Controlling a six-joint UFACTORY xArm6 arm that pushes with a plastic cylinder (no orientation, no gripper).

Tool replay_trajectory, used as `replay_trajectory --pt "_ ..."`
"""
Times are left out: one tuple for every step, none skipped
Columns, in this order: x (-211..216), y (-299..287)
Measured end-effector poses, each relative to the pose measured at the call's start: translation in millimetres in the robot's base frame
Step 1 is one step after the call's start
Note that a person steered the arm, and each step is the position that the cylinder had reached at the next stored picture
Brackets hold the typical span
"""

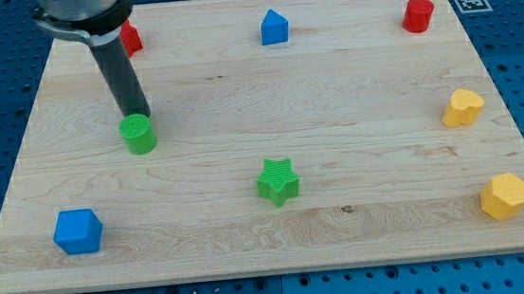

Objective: Push the green circle to the top of the green star

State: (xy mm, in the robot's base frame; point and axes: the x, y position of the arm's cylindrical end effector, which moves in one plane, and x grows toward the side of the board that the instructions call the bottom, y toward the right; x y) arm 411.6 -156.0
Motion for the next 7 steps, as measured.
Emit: replay_trajectory --pt "-28.8 -36.0" --pt "-27.2 -80.6" --pt "0.1 -77.9" --pt "26.9 -58.4" --pt "47.2 -37.6" --pt "49.3 -14.2" --pt "49.3 33.7"
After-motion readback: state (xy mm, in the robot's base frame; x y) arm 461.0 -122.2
